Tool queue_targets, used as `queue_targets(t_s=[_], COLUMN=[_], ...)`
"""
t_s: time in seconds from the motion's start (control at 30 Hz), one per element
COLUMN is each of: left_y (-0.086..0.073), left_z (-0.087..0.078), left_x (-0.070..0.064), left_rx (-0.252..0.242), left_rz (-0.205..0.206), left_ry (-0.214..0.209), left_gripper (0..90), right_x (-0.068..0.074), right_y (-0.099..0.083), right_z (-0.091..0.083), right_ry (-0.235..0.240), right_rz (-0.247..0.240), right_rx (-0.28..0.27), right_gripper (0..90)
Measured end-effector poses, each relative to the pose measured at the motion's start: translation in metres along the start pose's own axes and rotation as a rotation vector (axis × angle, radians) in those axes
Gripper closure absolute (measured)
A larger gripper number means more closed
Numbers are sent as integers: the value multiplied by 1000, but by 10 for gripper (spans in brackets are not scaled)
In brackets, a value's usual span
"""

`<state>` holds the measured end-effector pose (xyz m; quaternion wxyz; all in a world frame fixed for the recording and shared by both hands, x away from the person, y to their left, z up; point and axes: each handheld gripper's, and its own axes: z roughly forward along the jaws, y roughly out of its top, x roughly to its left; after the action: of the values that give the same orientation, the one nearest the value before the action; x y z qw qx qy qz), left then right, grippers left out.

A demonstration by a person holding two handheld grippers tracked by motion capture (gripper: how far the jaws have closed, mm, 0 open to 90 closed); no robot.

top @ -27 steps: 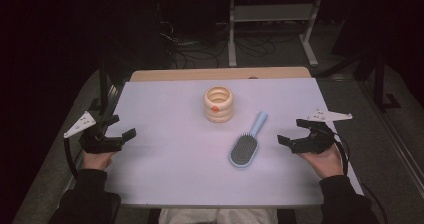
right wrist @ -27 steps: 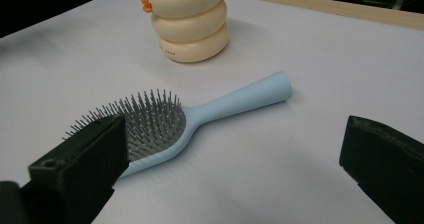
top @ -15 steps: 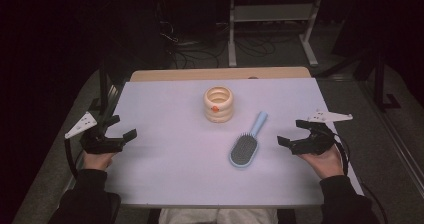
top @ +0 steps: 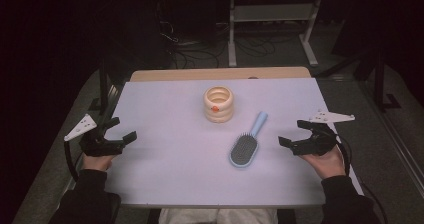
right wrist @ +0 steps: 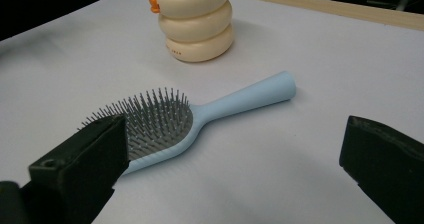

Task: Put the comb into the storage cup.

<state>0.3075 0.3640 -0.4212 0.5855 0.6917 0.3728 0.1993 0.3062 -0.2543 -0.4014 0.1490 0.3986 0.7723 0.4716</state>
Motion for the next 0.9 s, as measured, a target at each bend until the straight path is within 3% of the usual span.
queue_targets(t_s=[0.43,0.9], left_y=[-1,-1], left_z=[0,-1], left_x=[-2,-2], left_rx=[7,3], left_rz=[-1,-6], left_ry=[5,2], left_gripper=[0,0], right_x=[1,3], right_y=[16,52], right_z=[-9,0], right_ry=[3,28], right_rz=[-22,-73], right_rx=[-9,41], right_gripper=[0,0])
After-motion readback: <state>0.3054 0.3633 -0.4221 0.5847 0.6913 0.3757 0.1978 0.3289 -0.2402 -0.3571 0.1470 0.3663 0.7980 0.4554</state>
